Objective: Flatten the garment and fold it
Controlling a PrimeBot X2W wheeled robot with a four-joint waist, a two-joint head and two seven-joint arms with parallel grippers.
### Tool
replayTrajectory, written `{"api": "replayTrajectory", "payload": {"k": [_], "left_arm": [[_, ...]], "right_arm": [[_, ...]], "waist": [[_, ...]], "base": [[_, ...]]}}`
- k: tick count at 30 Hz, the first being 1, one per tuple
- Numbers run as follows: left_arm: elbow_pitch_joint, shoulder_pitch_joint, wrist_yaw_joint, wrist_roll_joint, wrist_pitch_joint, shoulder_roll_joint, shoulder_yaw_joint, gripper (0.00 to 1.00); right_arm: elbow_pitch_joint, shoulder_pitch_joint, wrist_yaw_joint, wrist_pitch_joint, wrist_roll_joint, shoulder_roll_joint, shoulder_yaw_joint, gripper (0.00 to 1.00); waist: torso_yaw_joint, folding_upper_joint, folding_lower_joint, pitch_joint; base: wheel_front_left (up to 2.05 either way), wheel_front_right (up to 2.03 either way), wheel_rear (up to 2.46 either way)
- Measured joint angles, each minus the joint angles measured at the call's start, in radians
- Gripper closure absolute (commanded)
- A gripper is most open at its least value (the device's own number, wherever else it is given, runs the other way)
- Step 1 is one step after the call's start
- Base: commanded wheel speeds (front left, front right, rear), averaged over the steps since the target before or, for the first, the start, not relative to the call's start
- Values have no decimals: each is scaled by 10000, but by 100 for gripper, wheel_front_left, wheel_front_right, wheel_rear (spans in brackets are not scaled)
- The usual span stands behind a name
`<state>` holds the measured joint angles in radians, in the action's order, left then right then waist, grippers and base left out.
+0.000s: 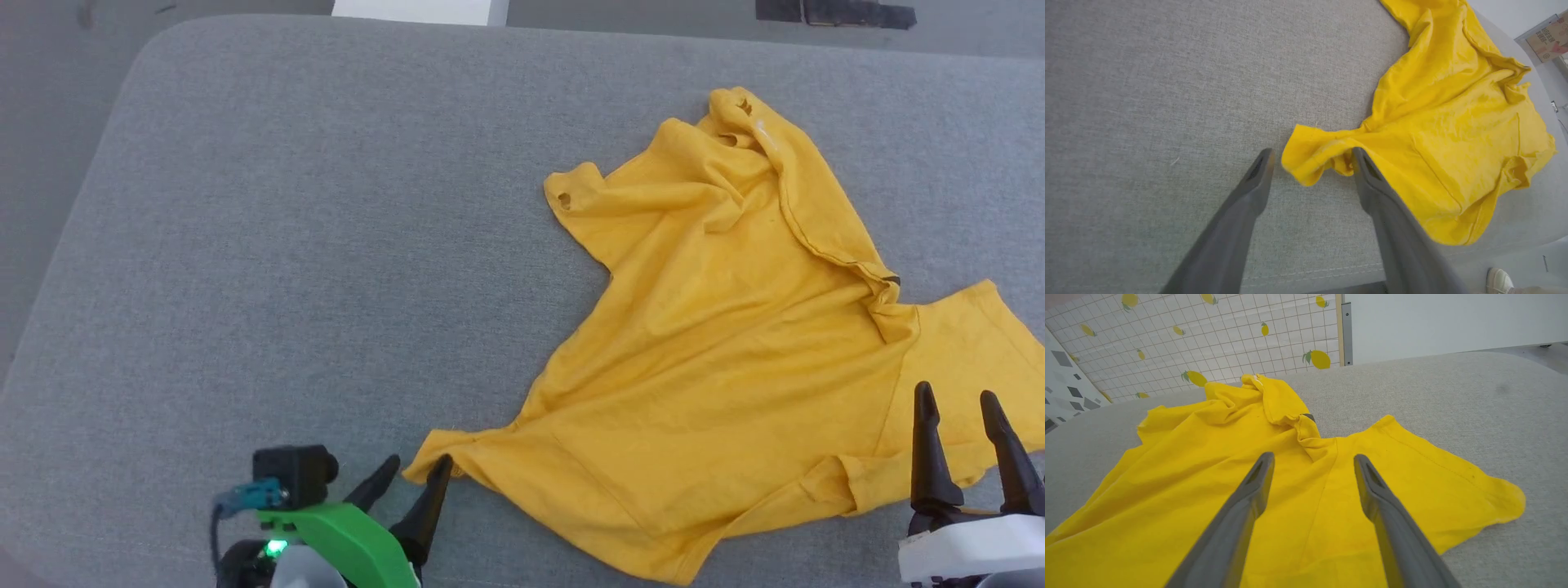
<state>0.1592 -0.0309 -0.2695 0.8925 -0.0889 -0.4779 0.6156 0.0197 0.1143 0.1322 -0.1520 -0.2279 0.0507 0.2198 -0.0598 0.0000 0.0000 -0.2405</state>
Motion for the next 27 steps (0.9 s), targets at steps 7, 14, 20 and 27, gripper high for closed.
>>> {"api": "replayTrajectory", "payload": {"k": [7, 14, 20, 27], "left_arm": [[1363, 136, -359, 320, -117, -752, -1012, 0], [811, -73, -560, -205, -523, -970, -477, 0], [-263, -858, -207, -545, -1323, -694, 422, 0], [-1007, -1321, -86, -571, -1839, -495, 748, 0]], "right_arm": [[65, 11, 0, 23, -4, 0, -36, 0], [23, 7, 0, 19, -10, 0, -105, 0], [23, -15, 0, 19, -8, 0, -134, 0], [25, -32, 0, 19, -8, 0, -117, 0]], "waist": [[-16, 0, 0, -51], [89, 0, 0, -276], [200, 0, 0, -428], [319, 0, 0, -561]], "base": [[0, 0, 0], [0, 0, 0], [0, 0, 0], [0, 0, 0]]}}
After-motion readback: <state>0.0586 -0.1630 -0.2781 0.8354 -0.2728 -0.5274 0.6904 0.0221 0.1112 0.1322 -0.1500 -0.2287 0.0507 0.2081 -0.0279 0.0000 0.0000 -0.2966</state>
